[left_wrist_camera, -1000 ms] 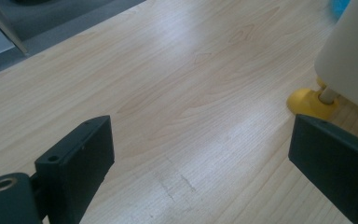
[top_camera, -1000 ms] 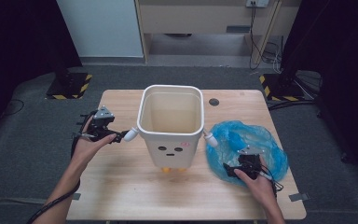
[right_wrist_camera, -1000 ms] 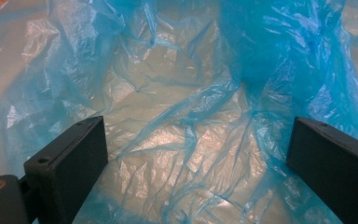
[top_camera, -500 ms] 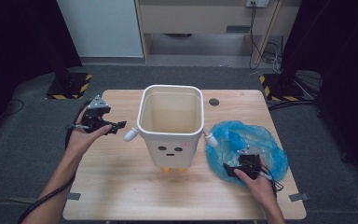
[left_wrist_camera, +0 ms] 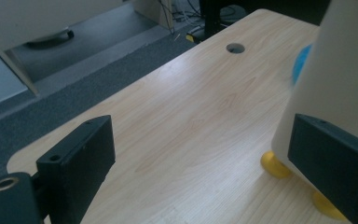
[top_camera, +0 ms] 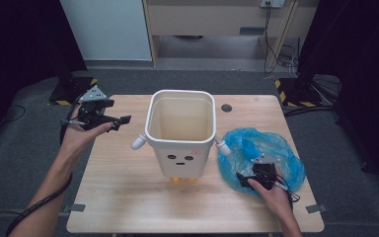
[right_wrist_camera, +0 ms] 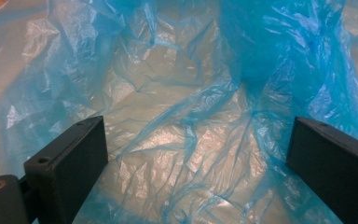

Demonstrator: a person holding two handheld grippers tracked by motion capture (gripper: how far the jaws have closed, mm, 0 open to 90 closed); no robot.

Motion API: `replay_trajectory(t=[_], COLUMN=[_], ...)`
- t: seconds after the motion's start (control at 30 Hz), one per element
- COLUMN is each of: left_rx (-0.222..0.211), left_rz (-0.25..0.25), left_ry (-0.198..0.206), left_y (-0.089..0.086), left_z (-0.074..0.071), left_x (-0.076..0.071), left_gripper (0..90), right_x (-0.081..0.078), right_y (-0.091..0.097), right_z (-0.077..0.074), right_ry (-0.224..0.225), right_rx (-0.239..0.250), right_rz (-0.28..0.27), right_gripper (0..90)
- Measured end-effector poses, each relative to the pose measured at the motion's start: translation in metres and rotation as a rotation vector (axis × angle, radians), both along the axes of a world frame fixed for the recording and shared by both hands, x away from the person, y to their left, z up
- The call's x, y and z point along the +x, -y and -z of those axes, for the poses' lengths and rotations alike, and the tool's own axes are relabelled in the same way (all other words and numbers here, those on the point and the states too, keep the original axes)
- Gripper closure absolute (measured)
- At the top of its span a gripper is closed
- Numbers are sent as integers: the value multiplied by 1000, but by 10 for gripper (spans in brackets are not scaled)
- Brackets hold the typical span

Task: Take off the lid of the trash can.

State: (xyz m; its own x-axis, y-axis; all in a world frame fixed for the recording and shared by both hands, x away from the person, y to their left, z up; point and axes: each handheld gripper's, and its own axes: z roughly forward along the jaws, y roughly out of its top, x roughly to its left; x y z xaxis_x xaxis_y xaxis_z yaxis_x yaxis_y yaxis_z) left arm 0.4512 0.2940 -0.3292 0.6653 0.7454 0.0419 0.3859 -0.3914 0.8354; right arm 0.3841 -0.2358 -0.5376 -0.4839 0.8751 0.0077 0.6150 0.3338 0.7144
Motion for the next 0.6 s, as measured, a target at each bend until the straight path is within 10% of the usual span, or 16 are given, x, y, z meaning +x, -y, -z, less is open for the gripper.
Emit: replay_trajectory(t=[0.6], left_rx=[-18], left_rz=[72], left_ry=[116], left_y=[31], left_z=[-58], left_x=[-10], left_gripper=[150], right_x=[0], right_y=[0], right_z=[0], right_ry=[-1], right_rx=[1], right_rz=[-2], right_gripper=[52])
